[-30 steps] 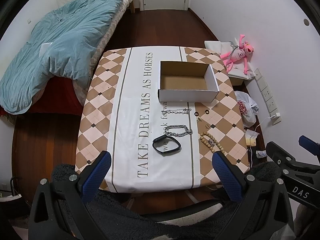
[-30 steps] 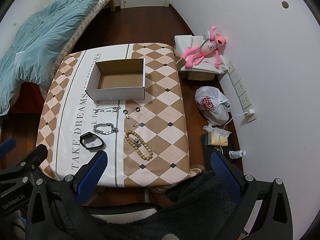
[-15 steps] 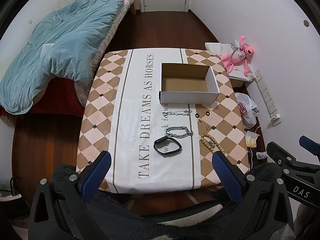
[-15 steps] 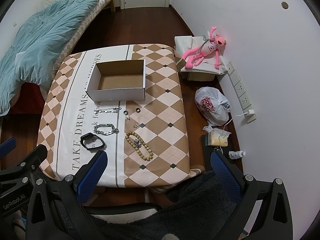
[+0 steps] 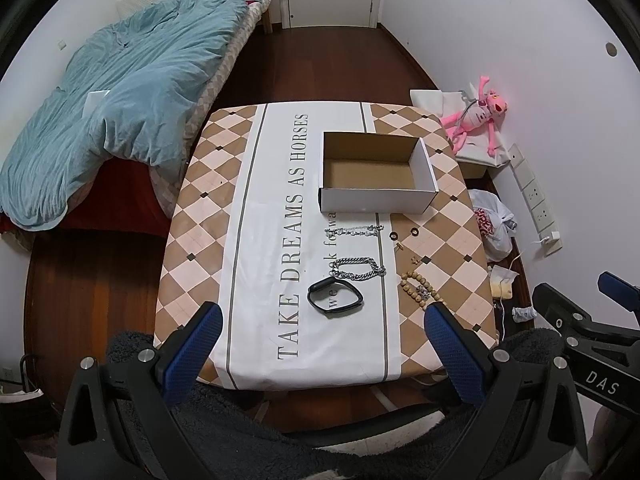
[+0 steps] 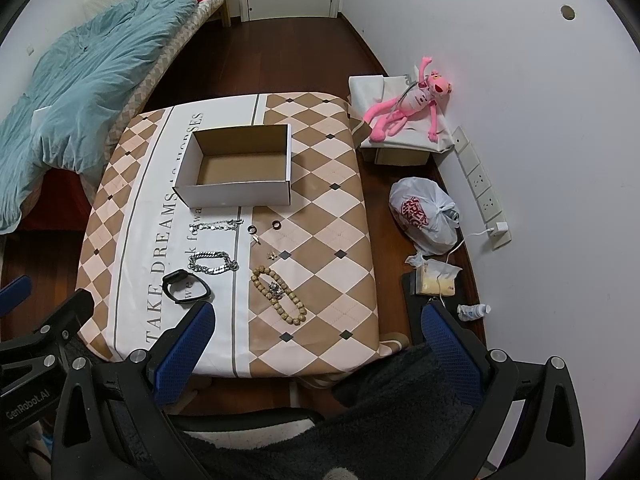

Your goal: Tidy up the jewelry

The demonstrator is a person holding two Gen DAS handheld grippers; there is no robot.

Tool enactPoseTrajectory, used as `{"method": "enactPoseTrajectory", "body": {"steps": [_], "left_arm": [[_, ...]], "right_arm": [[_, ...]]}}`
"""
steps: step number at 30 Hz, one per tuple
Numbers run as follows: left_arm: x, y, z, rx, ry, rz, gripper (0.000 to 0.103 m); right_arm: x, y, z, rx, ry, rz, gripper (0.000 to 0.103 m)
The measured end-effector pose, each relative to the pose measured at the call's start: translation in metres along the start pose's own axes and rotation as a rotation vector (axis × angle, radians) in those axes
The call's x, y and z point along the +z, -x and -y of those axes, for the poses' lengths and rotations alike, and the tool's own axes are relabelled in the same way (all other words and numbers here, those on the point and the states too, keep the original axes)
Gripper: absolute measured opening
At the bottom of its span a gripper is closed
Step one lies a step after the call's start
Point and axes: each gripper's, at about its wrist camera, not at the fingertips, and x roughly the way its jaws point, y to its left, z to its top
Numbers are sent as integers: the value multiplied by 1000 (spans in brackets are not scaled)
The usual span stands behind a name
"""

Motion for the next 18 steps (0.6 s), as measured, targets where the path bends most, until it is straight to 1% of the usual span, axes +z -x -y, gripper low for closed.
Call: {"method": "enactPoseTrajectory", "body": {"steps": [18], "left_arm": [[4,3,2,0,1,9,103]], "right_arm": [[1,0,0,-1,1,20,103]]}}
